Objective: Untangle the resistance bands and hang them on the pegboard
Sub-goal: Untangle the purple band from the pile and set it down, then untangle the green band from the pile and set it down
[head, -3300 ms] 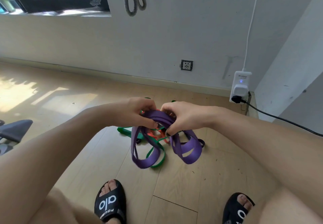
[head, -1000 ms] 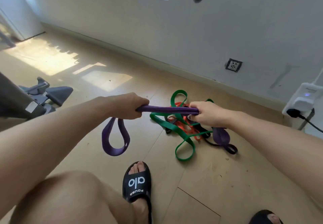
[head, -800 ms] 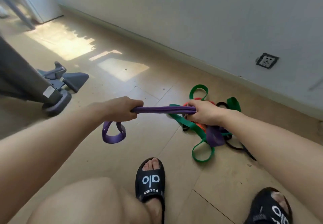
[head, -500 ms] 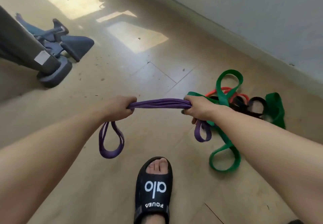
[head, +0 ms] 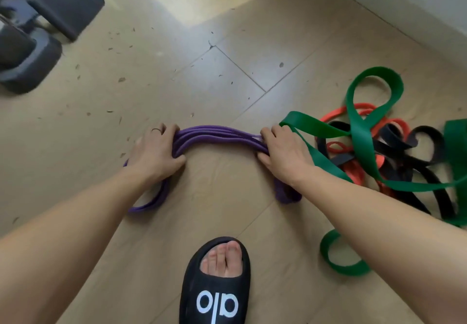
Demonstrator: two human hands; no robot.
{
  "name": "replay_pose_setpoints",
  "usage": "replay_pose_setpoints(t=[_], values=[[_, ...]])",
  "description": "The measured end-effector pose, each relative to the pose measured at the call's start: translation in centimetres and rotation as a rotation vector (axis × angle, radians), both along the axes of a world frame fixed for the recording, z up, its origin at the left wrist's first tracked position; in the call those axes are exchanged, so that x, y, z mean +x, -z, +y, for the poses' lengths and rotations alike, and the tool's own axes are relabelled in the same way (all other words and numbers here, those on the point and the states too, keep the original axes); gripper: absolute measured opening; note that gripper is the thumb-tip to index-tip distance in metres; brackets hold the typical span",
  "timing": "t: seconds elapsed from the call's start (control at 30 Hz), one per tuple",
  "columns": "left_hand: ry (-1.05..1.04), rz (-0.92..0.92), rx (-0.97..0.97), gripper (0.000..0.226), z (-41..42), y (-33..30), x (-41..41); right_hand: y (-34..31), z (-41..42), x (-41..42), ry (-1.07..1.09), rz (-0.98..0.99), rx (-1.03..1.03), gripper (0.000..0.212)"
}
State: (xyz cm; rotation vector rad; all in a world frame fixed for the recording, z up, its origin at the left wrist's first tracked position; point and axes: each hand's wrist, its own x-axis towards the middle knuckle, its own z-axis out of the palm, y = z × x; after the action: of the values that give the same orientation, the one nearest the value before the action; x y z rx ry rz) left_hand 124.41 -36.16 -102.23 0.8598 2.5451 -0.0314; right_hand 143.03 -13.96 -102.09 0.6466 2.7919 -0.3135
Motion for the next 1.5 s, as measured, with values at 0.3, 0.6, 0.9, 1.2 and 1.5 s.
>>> replay_pose_setpoints(t=[0.3,0.6,0.9,1.2,1.5], values=[[-0.018,0.007,-0.057,0.058,-2.6,-0.2,1.0,-0.5,-0.7,-0.6,-0.068,-0.01,0.044,0.034],[0.221,0.244,-0.104,0.023,-2.7,-0.7,-1.7,0.4,-1.6,-0.8,-0.076,0.053,0.081,0.019],[0.169,0.206,-0.23,0.074,1.3,-1.3,0.2,-1.3,-1.6,-1.3,0.025,0.053,-0.032,0.055],[0.723,0.245,-0.149,0.072,11.4,-2.0,8.1,-3.1,3.1,6.5,0.419,-0.08,0.063,0.052],[0.528,0.224,-0.147,0.017,14.0,-0.8,10.1,-4.3,3.9,9.6,0.387,-0.082,-0.062,0.061]])
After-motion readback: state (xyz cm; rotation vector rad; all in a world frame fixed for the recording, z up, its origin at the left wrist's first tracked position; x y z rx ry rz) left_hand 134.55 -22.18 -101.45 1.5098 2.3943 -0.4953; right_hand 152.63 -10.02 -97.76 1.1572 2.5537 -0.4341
